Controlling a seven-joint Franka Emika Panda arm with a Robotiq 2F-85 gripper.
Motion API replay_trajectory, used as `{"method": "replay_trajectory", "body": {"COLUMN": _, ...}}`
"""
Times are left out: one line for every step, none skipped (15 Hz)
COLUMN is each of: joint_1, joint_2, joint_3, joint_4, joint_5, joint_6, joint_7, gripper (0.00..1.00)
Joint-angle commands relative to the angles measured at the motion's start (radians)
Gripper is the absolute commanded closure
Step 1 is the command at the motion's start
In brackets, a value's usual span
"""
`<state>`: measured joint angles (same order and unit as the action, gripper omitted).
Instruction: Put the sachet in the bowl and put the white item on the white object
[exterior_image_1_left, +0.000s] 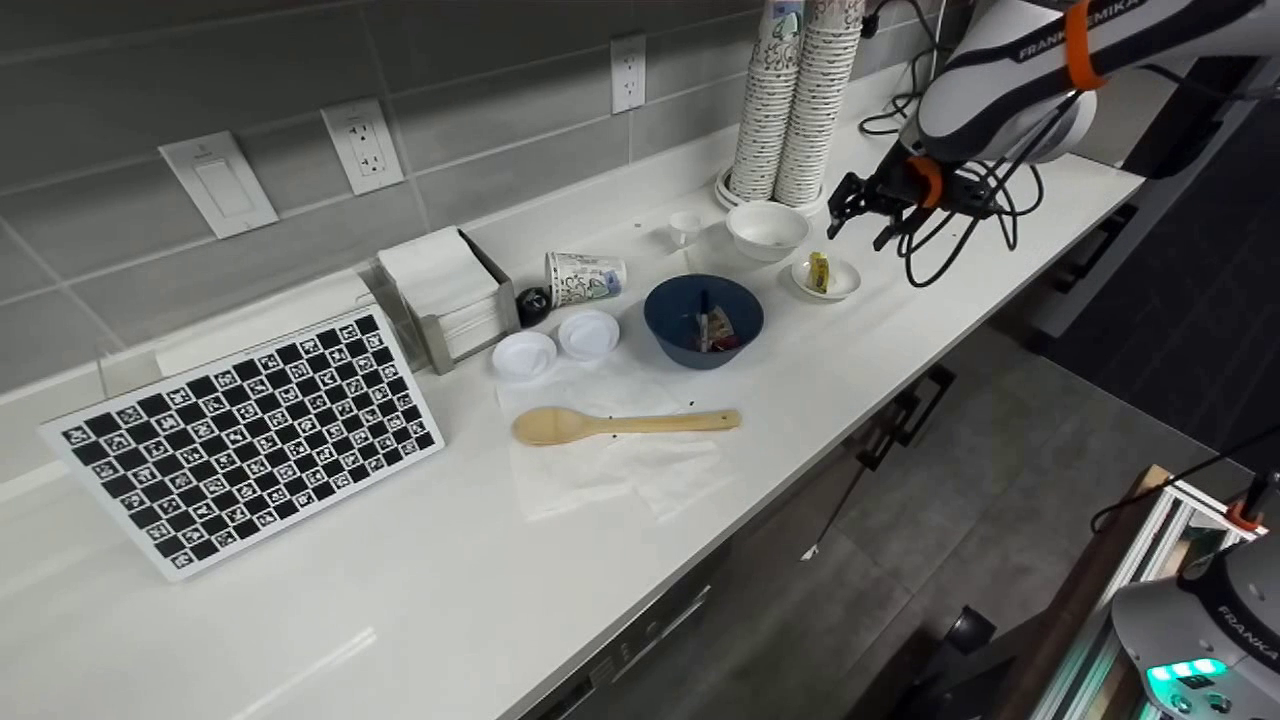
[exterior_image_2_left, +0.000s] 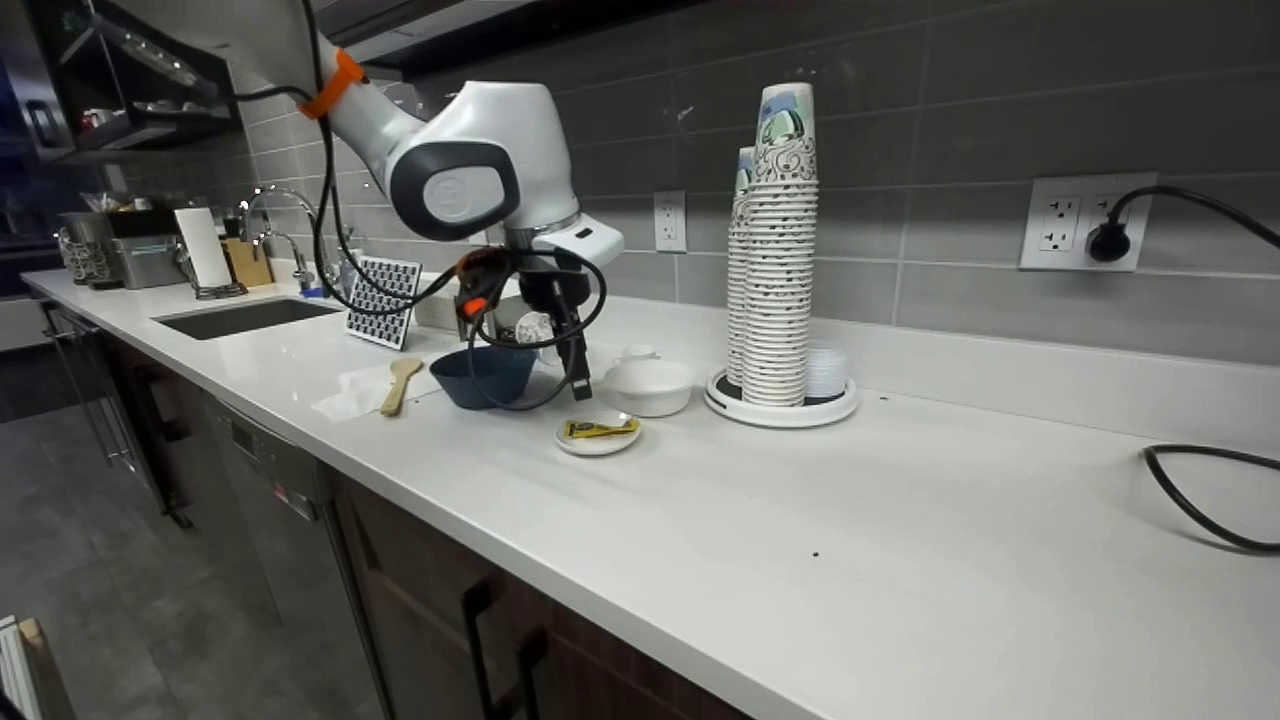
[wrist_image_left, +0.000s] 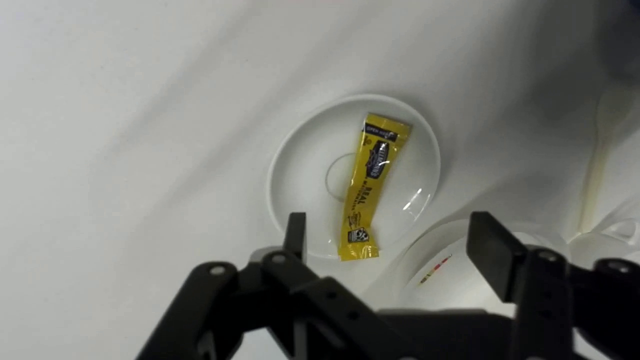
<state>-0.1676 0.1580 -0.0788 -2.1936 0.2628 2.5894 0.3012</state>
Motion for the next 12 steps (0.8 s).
{"method": "replay_trajectory", "body": {"joint_1": -0.002, "joint_2": 0.097, "joint_3": -0.009, "joint_4": 0.106, "joint_5": 0.070, "joint_6": -0.043, "joint_7": -0.027, "gripper": 0.30}}
{"method": "replay_trajectory", "body": {"joint_1": -0.007, "joint_2": 0.114, "joint_3": -0.007, "joint_4": 0.119, "joint_5": 0.081, "joint_6": -0.048, "joint_7": -0.036, "gripper": 0.28}}
{"method": "replay_trajectory", "body": {"joint_1": -0.009, "joint_2": 0.130, "joint_3": -0.006, "joint_4": 0.131, "joint_5": 0.085, "joint_6": -0.053, "joint_7": -0.040, "gripper": 0.33}}
{"method": "replay_trajectory", "body": {"joint_1": -0.011, "joint_2": 0.147, "joint_3": -0.006, "joint_4": 0.143, "joint_5": 0.089, "joint_6": -0.052, "joint_7": -0.043, "gripper": 0.34}}
{"method": "replay_trajectory", "body": {"joint_1": -0.014, "joint_2": 0.165, "joint_3": -0.006, "joint_4": 0.154, "joint_5": 0.093, "joint_6": -0.048, "joint_7": -0.048, "gripper": 0.33}}
{"method": "replay_trajectory", "body": {"joint_1": -0.016, "joint_2": 0.180, "joint_3": -0.008, "joint_4": 0.167, "joint_5": 0.091, "joint_6": -0.050, "joint_7": -0.046, "gripper": 0.32}}
{"method": "replay_trajectory", "body": {"joint_1": -0.020, "joint_2": 0.196, "joint_3": -0.009, "joint_4": 0.178, "joint_5": 0.089, "joint_6": -0.051, "joint_7": -0.046, "gripper": 0.32}}
{"method": "replay_trajectory", "body": {"joint_1": -0.025, "joint_2": 0.208, "joint_3": -0.008, "joint_4": 0.189, "joint_5": 0.093, "joint_6": -0.056, "joint_7": -0.048, "gripper": 0.35}}
{"method": "replay_trajectory", "body": {"joint_1": -0.030, "joint_2": 0.220, "joint_3": -0.006, "joint_4": 0.200, "joint_5": 0.098, "joint_6": -0.059, "joint_7": -0.052, "gripper": 0.37}}
{"method": "replay_trajectory", "body": {"joint_1": -0.032, "joint_2": 0.231, "joint_3": -0.005, "joint_4": 0.209, "joint_5": 0.100, "joint_6": -0.060, "joint_7": -0.051, "gripper": 0.42}}
{"method": "replay_trajectory", "body": {"joint_1": -0.034, "joint_2": 0.243, "joint_3": -0.003, "joint_4": 0.220, "joint_5": 0.104, "joint_6": -0.059, "joint_7": -0.050, "gripper": 0.45}}
{"method": "replay_trajectory", "body": {"joint_1": -0.037, "joint_2": 0.254, "joint_3": 0.000, "joint_4": 0.230, "joint_5": 0.110, "joint_6": -0.058, "joint_7": -0.054, "gripper": 0.49}}
